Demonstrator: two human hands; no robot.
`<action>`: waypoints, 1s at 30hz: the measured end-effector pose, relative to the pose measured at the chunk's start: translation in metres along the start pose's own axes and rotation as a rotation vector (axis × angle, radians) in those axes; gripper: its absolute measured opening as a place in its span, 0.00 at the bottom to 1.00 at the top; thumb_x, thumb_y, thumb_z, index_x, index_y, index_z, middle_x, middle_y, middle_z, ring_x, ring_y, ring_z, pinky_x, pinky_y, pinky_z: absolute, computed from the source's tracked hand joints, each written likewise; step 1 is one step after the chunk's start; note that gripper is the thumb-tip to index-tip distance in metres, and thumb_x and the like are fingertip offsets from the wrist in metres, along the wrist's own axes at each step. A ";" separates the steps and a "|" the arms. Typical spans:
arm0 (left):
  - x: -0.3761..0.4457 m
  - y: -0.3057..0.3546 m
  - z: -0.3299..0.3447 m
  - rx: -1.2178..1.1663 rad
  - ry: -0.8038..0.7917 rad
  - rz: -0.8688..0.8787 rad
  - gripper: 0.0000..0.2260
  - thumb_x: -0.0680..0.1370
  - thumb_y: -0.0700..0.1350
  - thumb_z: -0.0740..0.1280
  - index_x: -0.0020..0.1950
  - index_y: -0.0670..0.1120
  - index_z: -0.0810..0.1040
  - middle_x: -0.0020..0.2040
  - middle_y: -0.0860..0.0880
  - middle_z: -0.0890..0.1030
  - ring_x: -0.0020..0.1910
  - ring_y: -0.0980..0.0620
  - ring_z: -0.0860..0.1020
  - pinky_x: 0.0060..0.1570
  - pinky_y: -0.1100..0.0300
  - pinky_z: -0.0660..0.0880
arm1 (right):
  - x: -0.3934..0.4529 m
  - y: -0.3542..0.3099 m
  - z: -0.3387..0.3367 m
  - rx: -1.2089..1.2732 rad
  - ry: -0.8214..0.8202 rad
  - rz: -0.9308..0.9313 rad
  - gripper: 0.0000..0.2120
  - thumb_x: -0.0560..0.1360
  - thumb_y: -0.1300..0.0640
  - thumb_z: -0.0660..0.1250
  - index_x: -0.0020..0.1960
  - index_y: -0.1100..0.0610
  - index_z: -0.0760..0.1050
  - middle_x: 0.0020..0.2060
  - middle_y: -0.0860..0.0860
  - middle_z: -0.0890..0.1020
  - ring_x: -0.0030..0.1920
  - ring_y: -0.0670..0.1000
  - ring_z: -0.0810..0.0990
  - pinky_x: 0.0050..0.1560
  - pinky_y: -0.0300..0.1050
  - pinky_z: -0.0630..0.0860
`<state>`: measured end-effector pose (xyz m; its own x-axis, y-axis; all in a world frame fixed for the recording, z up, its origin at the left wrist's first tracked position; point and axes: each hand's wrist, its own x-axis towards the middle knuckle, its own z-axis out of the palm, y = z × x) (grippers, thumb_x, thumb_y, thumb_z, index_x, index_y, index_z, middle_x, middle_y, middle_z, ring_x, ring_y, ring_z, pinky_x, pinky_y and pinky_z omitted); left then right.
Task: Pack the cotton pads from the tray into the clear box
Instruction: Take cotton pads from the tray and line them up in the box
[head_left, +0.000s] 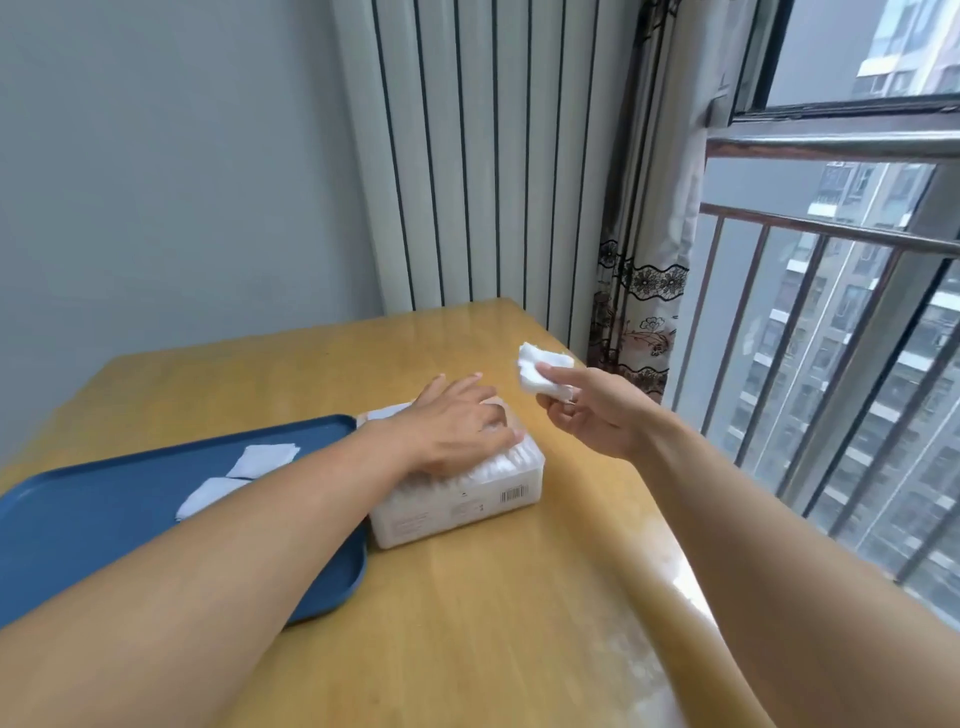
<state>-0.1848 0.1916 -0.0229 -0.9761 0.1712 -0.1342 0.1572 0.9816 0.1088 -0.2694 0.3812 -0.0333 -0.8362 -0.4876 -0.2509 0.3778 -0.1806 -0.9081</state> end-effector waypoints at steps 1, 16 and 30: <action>0.000 -0.002 0.000 0.025 -0.016 -0.012 0.30 0.82 0.68 0.47 0.76 0.55 0.70 0.84 0.52 0.50 0.82 0.54 0.40 0.79 0.41 0.38 | 0.001 0.002 0.002 -0.083 -0.020 0.008 0.12 0.74 0.56 0.76 0.56 0.58 0.81 0.45 0.51 0.83 0.37 0.47 0.79 0.33 0.37 0.73; -0.017 -0.028 0.008 -0.046 -0.069 -0.169 0.43 0.69 0.82 0.51 0.79 0.63 0.61 0.83 0.57 0.52 0.82 0.54 0.47 0.76 0.37 0.51 | 0.007 -0.011 0.065 -1.554 0.303 -0.162 0.16 0.67 0.52 0.78 0.51 0.56 0.79 0.40 0.50 0.81 0.38 0.51 0.80 0.32 0.40 0.69; -0.011 -0.030 0.016 -0.185 0.045 -0.104 0.37 0.63 0.84 0.57 0.64 0.63 0.72 0.65 0.59 0.73 0.70 0.51 0.68 0.65 0.38 0.67 | 0.000 0.009 0.112 -1.909 0.262 -0.042 0.09 0.73 0.62 0.71 0.42 0.58 0.70 0.36 0.51 0.75 0.41 0.53 0.77 0.42 0.45 0.71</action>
<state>-0.1760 0.1616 -0.0407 -0.9919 0.0619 -0.1109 0.0290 0.9607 0.2762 -0.2214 0.2837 -0.0044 -0.9304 -0.3545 -0.0937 -0.3579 0.9335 0.0226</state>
